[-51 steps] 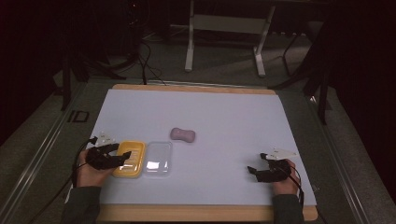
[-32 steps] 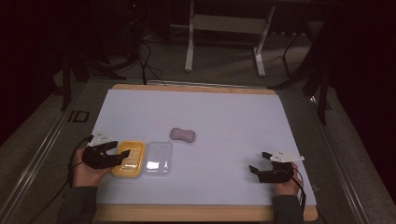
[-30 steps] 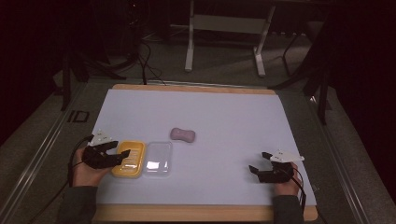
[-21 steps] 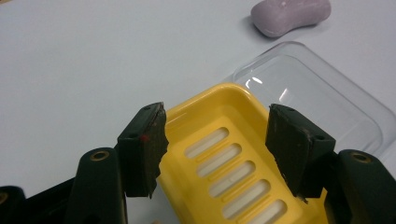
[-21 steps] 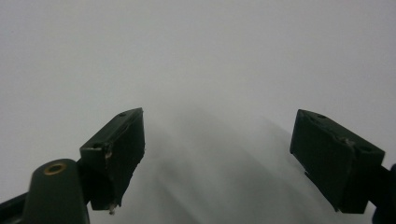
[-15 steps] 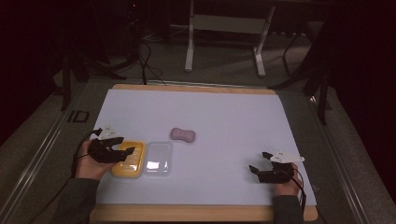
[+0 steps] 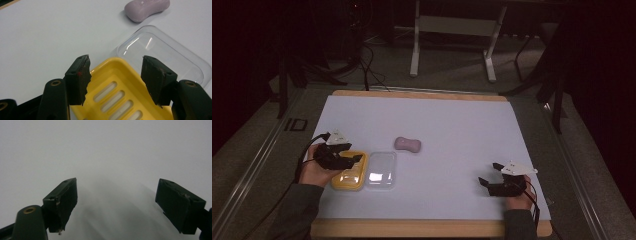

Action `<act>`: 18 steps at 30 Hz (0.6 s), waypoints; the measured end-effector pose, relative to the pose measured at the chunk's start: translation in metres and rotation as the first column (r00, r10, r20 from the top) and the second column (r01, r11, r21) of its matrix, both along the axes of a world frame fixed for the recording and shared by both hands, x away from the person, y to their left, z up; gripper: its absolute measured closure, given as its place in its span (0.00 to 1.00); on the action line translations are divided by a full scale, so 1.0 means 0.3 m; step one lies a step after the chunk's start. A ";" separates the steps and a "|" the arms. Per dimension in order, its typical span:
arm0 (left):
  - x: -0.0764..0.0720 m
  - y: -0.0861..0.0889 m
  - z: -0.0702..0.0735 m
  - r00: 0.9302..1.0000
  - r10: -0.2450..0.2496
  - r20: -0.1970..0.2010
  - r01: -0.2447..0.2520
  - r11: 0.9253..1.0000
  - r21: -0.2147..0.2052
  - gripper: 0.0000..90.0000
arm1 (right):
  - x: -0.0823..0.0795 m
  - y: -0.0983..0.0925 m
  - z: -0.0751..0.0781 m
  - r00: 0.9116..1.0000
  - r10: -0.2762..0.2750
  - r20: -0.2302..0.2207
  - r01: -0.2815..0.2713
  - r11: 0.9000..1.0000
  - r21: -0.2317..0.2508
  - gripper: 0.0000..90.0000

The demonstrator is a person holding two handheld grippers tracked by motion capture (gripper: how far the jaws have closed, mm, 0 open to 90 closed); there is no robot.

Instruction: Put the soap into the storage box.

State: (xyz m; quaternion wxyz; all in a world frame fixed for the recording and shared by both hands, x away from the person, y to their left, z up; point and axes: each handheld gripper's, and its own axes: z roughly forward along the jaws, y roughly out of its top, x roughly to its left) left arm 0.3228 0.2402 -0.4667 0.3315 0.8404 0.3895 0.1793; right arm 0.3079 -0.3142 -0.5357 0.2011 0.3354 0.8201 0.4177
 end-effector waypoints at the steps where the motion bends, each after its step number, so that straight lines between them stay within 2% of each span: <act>1: 0.005 -0.006 -0.001 1.000 -0.004 -0.002 0.004 1.000 -0.007 0.45 | 0.000 0.001 0.000 1.000 0.000 0.001 0.000 1.000 -0.004 0.20; 12: 0.037 -0.061 0.011 0.998 -0.058 -0.012 0.059 0.998 0.030 0.45 | -0.001 0.002 -0.001 1.000 0.000 0.001 0.000 1.000 -0.005 0.20; 18: 0.059 -0.082 0.009 0.997 -0.077 -0.020 0.077 0.997 0.026 0.44 | 0.000 0.002 0.000 1.000 0.001 0.001 -0.001 1.000 -0.005 0.20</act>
